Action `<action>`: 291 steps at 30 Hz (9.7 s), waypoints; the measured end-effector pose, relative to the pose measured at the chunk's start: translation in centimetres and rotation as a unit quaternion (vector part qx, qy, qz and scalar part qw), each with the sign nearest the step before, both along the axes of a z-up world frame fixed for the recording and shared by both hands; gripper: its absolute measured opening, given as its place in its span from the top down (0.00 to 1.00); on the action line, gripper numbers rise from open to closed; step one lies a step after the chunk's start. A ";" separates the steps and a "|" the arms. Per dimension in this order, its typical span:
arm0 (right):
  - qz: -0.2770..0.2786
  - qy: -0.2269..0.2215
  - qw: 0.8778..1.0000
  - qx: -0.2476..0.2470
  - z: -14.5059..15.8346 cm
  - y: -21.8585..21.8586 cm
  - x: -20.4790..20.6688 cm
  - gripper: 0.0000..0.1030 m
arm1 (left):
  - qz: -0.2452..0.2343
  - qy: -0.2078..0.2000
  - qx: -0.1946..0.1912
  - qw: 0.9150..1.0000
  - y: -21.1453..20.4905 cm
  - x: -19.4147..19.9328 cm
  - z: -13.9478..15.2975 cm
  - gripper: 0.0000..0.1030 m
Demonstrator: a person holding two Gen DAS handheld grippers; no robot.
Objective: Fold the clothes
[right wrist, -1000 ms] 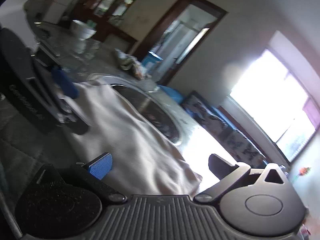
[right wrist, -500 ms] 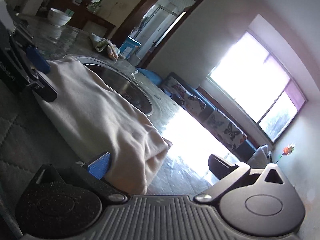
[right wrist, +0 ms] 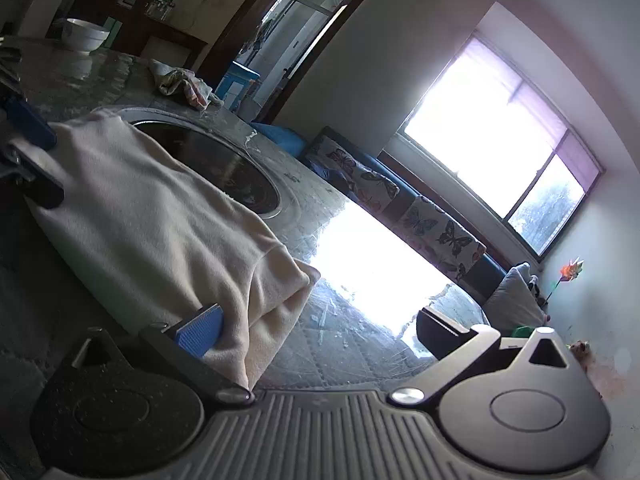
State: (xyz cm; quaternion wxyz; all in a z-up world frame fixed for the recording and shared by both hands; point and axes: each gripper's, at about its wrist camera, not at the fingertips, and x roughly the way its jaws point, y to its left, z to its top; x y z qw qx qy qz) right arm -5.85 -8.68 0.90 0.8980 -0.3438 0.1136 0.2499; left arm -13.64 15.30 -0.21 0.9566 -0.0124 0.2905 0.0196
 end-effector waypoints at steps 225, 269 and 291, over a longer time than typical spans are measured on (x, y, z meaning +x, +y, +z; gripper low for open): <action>-0.231 0.196 0.923 0.236 1.5 -16.0 18.6 0.37 | -0.022 0.127 -0.150 0.980 -7.4 25.2 1.8 0.43; -0.207 0.190 0.932 0.227 0.8 -13.5 10.9 0.00 | -0.020 0.111 -0.033 0.993 -11.7 17.8 1.1 0.03; -0.213 0.223 0.920 0.242 -0.4 -13.5 9.5 0.00 | -0.012 0.123 -0.020 0.992 -12.8 15.5 0.0 0.00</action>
